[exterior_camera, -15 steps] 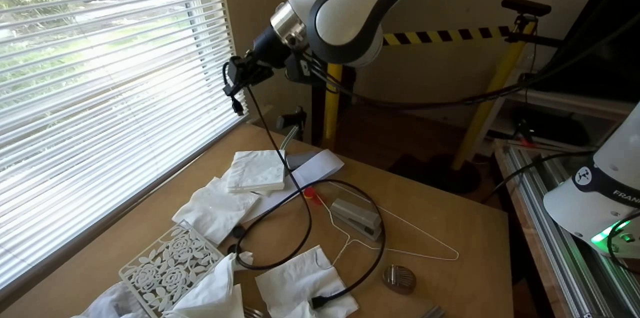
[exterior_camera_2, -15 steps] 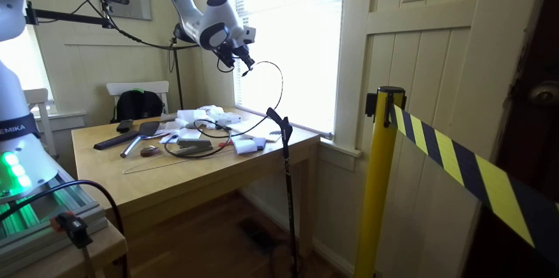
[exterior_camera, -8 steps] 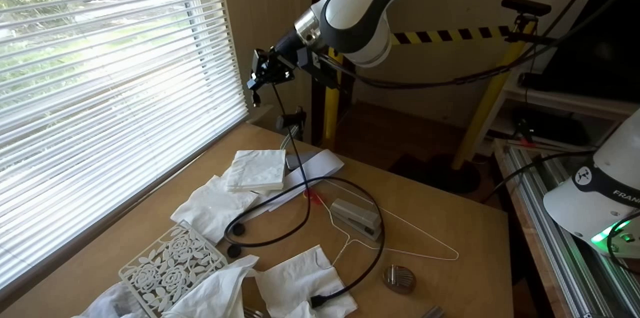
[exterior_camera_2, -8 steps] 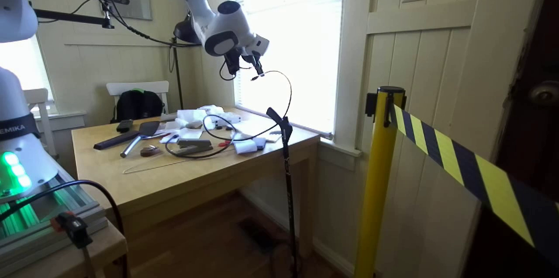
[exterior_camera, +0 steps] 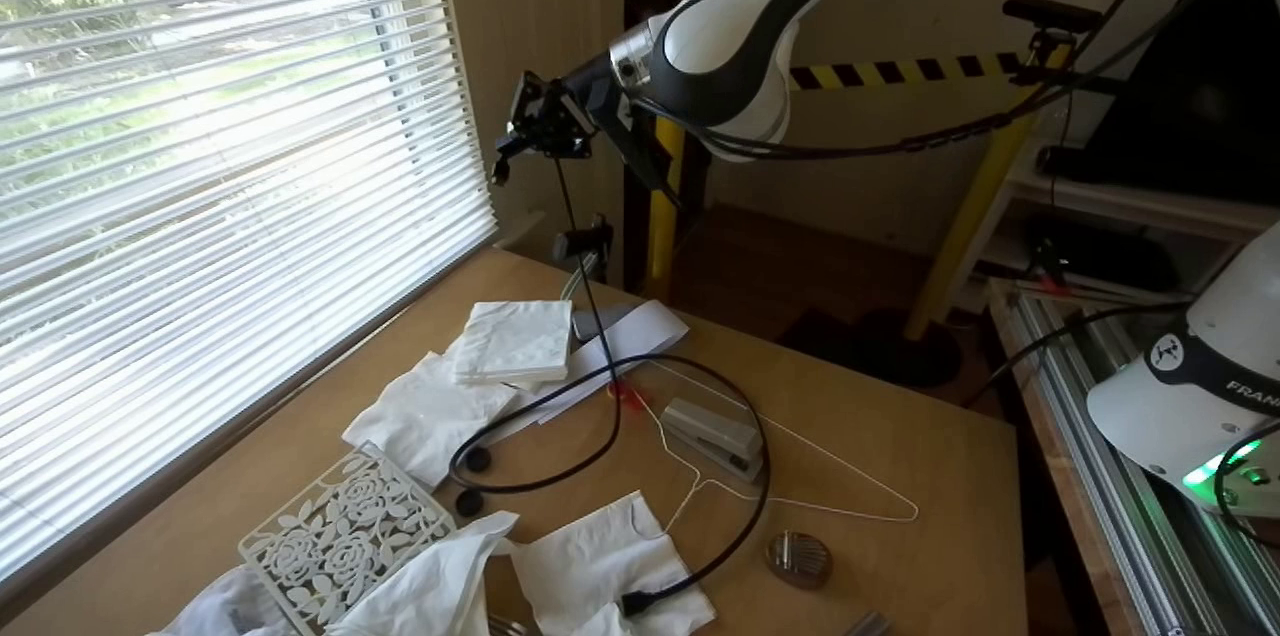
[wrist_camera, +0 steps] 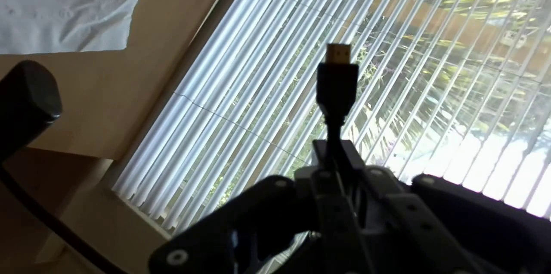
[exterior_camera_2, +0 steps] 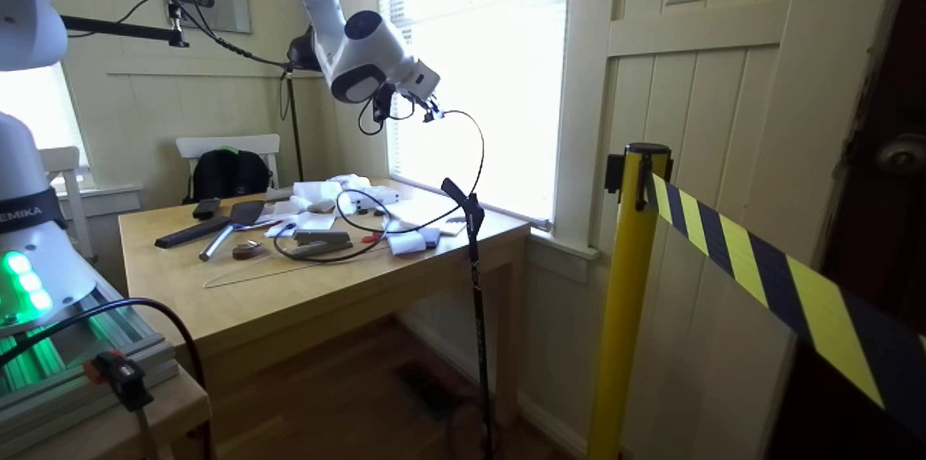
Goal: Stretch out the HDMI cable on the table
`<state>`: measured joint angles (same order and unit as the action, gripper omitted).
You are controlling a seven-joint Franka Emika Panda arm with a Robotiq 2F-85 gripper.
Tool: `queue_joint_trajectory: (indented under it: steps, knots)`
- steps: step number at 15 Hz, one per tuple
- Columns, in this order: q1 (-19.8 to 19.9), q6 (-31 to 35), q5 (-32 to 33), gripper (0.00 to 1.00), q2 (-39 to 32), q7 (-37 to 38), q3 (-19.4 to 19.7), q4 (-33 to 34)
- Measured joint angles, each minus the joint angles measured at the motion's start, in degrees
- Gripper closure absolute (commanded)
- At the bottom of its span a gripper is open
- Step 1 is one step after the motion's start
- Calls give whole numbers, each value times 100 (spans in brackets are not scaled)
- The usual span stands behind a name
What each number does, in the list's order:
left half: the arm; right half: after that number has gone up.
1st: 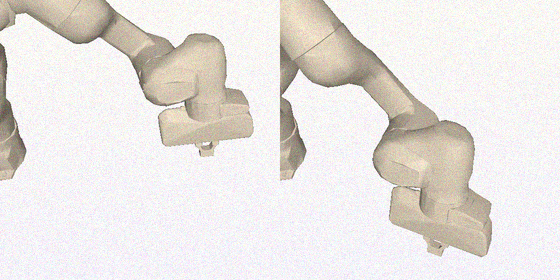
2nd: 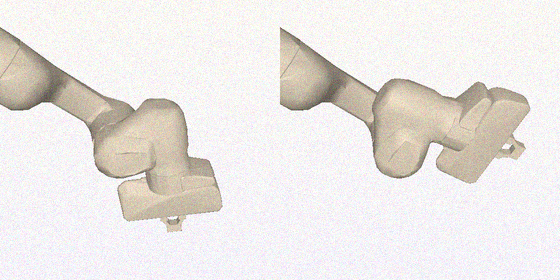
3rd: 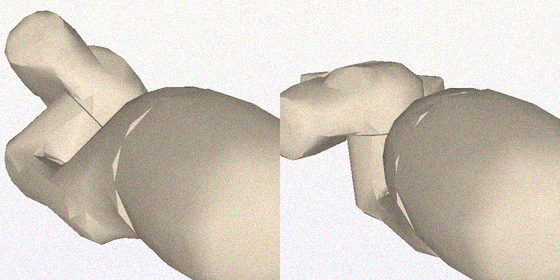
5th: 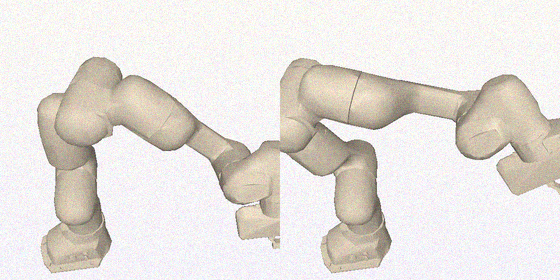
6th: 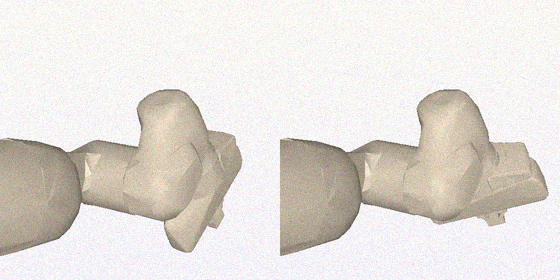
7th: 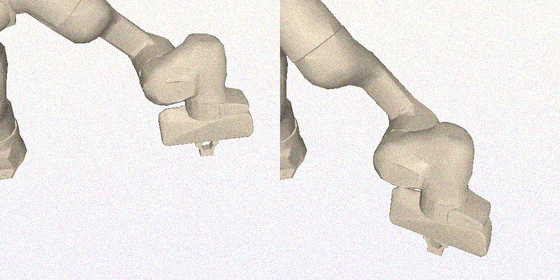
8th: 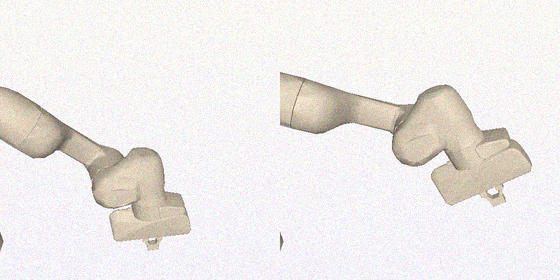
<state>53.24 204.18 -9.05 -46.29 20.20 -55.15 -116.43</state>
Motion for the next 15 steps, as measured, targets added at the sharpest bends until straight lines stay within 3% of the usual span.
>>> queue_joint_trajectory:
  steps: [3, 8, 12, 15]
  knots:
    - [-16, 81, 455, 98, -195, 228, -82, -33]
    - [-6, -759, 1263, 98, -678, 159, -655, -43]
    - [135, -1590, 1189, 98, -760, -161, -1057, -269]
    - [137, -1591, 684, 98, -217, -253, -737, -770]
